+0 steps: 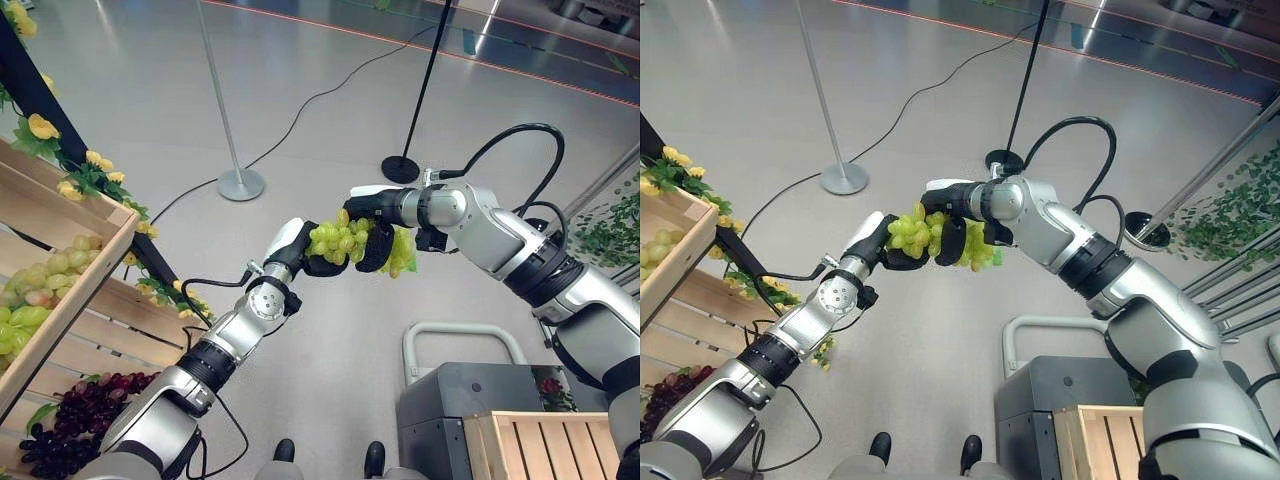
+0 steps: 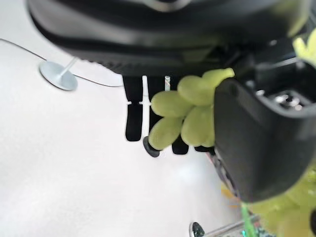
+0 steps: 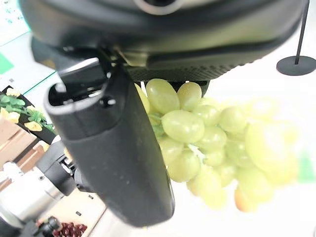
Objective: Pick up the fruits from the basket on one side to the basket on the other side
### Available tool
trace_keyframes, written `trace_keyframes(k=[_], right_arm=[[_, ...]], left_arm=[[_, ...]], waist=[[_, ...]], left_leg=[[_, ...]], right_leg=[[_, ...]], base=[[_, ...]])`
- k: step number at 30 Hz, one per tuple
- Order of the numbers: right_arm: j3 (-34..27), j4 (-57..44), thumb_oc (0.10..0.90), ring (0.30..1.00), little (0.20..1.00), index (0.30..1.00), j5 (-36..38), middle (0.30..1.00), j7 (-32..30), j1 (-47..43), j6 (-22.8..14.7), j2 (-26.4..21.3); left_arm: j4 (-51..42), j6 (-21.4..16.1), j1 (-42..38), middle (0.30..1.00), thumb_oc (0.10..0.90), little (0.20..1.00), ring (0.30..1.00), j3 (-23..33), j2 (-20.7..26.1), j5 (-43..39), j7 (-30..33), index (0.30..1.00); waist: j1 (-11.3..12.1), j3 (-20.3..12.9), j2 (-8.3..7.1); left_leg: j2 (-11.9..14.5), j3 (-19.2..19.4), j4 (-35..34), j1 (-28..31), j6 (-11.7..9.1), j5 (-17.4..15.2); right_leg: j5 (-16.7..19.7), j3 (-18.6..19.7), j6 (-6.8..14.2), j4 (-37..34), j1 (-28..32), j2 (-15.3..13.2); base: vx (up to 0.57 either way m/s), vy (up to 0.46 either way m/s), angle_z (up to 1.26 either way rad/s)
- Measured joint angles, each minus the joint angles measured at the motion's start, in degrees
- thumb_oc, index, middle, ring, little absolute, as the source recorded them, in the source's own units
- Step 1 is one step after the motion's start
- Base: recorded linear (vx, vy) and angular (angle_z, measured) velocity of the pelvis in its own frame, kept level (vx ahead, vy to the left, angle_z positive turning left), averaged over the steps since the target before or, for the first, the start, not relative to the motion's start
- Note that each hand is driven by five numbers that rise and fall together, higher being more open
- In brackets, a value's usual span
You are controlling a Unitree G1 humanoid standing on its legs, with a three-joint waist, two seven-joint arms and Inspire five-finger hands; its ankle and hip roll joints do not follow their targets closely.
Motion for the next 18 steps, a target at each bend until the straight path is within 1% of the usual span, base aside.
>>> trace_keyframes(k=[3,5,8,9,13,15,18], right_arm=[[-1.91,1.39,0.8,0.9,0.9,0.9,4.2,0.9,-1.98,1.22,0.04,-0.22],[-2.51,1.76,0.8,0.9,0.9,0.9,6.46,0.9,-4.41,1.84,0.04,-0.49],[-3.25,1.79,0.8,0.9,0.9,0.9,6.8,0.9,-5.3,1.98,-0.02,-0.54],[-4.73,1.89,0.8,0.9,0.9,0.9,7.68,0.9,-5.45,2.65,-0.18,-0.68],[-5.33,3.02,0.8,0.9,0.9,0.9,9.04,0.9,-6.7,2.7,-1.23,-1.29],[-6.91,4.57,0.8,0.9,0.9,0.9,9.36,0.9,-7.37,3.08,-1.82,-1.43],[-6.99,5.71,0.8,0.9,0.9,0.9,10.84,0.9,-9.2,3.34,-2.26,-2.63]], left_arm=[[0.01,-0.41,0.21,0.3,0.4,0.3,0.3,1.09,-0.42,-1.28,1.16,0.3],[0.01,-0.75,0.21,0.3,0.4,0.3,0.3,1.71,-0.78,-2.16,2.44,0.3],[0.01,-1.52,0.21,0.3,0.4,0.3,0.3,2.08,-0.89,-2.16,3.66,0.3],[0.01,-2.22,0.21,0.3,0.4,0.3,0.3,2.2,-1.15,-2.19,4.26,0.3],[0.01,-4.24,0.21,0.3,0.4,0.3,0.3,2.59,-1.27,-2.19,5.12,0.3],[0.02,-5.57,0.26,0.3,0.4,0.3,0.3,2.58,-1.41,-2.19,5.19,0.3],[0.02,-6.12,0.26,0.3,0.4,0.3,0.3,2.59,-1.38,-2.18,5.32,0.3]], waist=[[-0.01,-0.02,-0.04],[-0.16,-0.03,-0.05],[-0.38,-0.03,-0.05],[-0.28,-0.04,-0.06],[-0.3,-0.04,-0.07],[-0.25,-0.05,-0.08],[-0.27,-0.06,-0.1]], left_leg=[[0.0,-0.01,0.0,-0.02,0.0,0.0],[0.01,0.02,0.0,0.0,0.0,0.0],[0.02,0.06,0.0,0.03,0.0,0.0],[0.01,0.06,0.0,0.03,0.02,-0.01],[0.0,0.14,0.0,0.08,0.03,-0.02],[0.0,0.14,0.0,0.1,0.04,-0.03],[-0.01,0.16,0.0,0.11,0.06,-0.04]], right_leg=[[0.0,0.01,0.0,0.0,0.0,-0.02],[0.0,0.03,0.0,0.0,-0.01,-0.01],[0.0,0.07,0.0,0.0,-0.01,0.01],[0.0,0.07,0.0,0.0,0.0,0.01],[0.01,0.11,0.01,0.0,0.01,0.01],[0.03,0.12,0.02,0.0,0.04,0.0],[0.03,0.14,0.03,0.0,0.04,-0.01]], base=[[0.0,0.0,0.0],[0.0,0.0,0.0],[0.0,0.0,0.0],[0.0,0.0,0.0],[0.0,0.0,0.0],[0.0,0.0,0.0],[0.0,0.0,0.0]])
